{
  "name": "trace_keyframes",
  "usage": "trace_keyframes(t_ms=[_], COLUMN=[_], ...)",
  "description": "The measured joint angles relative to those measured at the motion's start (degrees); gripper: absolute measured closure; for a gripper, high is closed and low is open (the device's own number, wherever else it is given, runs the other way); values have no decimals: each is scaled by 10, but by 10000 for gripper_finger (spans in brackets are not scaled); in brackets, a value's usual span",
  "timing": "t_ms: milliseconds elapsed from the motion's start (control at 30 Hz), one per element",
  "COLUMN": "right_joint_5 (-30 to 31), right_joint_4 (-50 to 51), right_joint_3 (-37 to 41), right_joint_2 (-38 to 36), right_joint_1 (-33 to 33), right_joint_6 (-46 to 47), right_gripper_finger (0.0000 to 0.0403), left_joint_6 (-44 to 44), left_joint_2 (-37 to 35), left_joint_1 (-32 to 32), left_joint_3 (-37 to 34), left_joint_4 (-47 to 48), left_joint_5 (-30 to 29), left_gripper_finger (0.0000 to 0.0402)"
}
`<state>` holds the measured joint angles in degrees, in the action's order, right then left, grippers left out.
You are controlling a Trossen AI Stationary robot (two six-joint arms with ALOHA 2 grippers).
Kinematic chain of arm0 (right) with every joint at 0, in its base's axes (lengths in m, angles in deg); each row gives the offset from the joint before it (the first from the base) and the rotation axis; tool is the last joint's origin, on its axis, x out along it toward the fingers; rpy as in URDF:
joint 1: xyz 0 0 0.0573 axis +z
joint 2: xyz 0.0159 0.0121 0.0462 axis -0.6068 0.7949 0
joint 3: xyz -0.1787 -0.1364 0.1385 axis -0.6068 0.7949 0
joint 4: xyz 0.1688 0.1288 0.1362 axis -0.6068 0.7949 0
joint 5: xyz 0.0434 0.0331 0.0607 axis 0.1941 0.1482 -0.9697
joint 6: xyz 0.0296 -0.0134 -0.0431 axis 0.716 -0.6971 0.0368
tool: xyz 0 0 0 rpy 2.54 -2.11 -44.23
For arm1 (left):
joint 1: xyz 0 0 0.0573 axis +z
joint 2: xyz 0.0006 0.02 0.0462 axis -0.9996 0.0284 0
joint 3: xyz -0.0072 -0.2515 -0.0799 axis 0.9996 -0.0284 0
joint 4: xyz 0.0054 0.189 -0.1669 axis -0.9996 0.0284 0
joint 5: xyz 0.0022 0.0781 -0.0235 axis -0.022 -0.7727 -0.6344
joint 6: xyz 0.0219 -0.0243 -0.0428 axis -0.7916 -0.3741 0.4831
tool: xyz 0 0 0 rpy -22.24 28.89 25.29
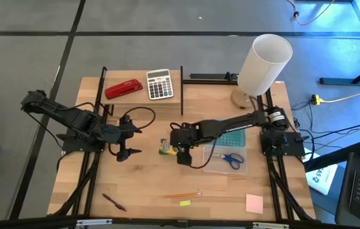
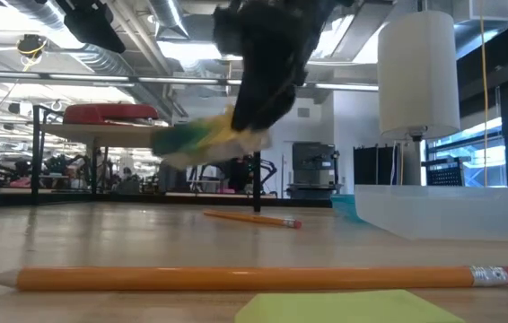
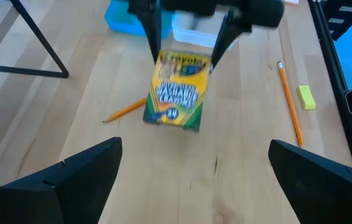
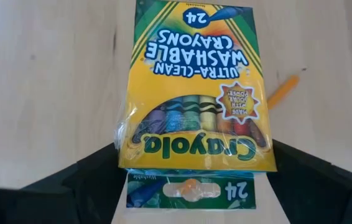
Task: Pack school essentials
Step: Put the yellow crayon box into the blue supply box
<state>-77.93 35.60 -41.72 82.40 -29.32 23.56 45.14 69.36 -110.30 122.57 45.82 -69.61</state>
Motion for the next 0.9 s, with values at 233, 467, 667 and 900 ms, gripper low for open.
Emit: trace_keyframes(t_ms=[233,467,667,900], right_joint_5=[12,47,58,62], right_joint_4=[57,147,159,128], right_joint_3=[0,0,29,121], right_joint_2=[-43,-74,-101,-177], right_joint_1=[29,52,76,79], right_joint_6=[40,83,120,132], right_gripper_finger=[53,53,53,53], left_joint_6=[0,0,0,-4], left_joint_2=[0,0,0,5], left_joint_1=[0,0,0,0], left_joint_3=[0,0,0,0], left_joint_4=[-1,-2,-12,-75], left_joint_5=[0,0,4,56], left_gripper_finger=[3,3,3,3])
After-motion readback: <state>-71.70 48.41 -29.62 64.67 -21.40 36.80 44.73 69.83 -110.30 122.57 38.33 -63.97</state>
